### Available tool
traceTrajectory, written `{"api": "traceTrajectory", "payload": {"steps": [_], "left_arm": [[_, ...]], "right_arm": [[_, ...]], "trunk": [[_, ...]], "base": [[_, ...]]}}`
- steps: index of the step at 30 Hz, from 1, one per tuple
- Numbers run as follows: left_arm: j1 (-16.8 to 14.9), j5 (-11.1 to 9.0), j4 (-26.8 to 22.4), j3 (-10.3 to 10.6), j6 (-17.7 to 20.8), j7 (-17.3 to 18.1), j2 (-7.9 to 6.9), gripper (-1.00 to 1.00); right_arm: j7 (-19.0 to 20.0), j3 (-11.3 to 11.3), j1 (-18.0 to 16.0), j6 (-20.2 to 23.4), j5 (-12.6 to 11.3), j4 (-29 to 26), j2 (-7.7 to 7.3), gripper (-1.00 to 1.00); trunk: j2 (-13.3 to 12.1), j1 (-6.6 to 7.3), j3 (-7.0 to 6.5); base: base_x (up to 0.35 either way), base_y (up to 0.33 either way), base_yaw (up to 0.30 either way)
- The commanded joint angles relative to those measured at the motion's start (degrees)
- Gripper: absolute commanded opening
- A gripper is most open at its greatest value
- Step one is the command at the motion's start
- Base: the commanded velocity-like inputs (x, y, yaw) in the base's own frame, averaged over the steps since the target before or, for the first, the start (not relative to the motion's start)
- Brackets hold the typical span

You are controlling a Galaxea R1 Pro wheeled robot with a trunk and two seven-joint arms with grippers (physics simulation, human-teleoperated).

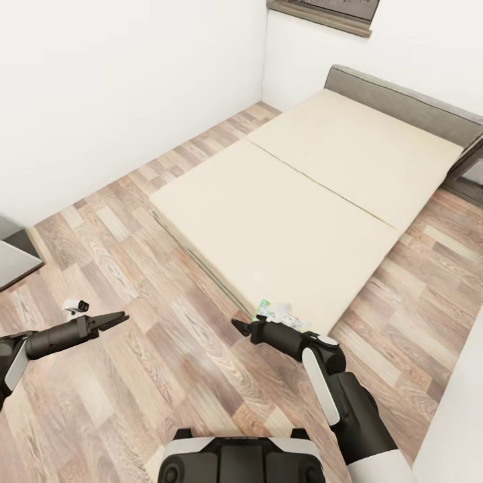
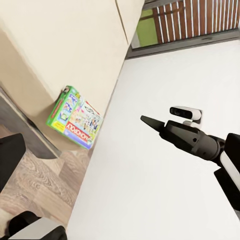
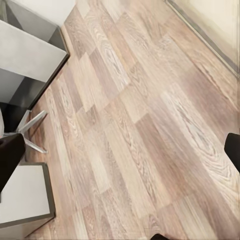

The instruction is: Put all the toys in the child's room - the three board games (two on the bed and one on the table), the two jigsaw puzzles on the table, and the tennis ball on the table - inside the toy box on the table in the child's room.

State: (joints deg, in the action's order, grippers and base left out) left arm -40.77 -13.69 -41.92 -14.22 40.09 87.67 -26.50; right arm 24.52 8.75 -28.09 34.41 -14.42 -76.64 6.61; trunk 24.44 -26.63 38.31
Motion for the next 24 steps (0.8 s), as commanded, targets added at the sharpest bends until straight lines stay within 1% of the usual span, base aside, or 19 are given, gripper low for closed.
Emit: {"api": "traceTrajectory", "payload": {"steps": [1,7,14,24], "left_arm": [[-0.01,-0.02,-0.01,0.02,0.61,0.19,-0.02,1.0],[-0.01,-0.02,-0.01,0.02,0.61,0.18,-0.04,1.0],[-0.01,-0.02,-0.01,-0.01,0.61,0.17,-0.04,1.0],[-0.01,-0.02,-0.01,-0.02,0.61,0.15,-0.08,1.0]], "right_arm": [[0.01,-0.05,-0.03,0.39,-0.26,-0.03,0.03,1.0],[0.01,-0.05,-0.03,0.39,-0.26,-0.04,0.13,1.0],[0.03,-0.05,-0.03,0.39,-0.3,-0.02,0.09,1.0],[0.01,-0.03,-0.03,0.39,-0.07,0.08,0.27,1.0]], "trunk": [[0.08,-0.03,-0.02],[0.08,-0.03,-0.54],[0.08,-0.03,-1.14],[0.08,-0.03,-2.0]], "base": [[0.0,0.0,-0.134],[0.0,0.038,-0.132],[0.0,0.16,-0.127],[0.0,0.025,-0.125]]}}
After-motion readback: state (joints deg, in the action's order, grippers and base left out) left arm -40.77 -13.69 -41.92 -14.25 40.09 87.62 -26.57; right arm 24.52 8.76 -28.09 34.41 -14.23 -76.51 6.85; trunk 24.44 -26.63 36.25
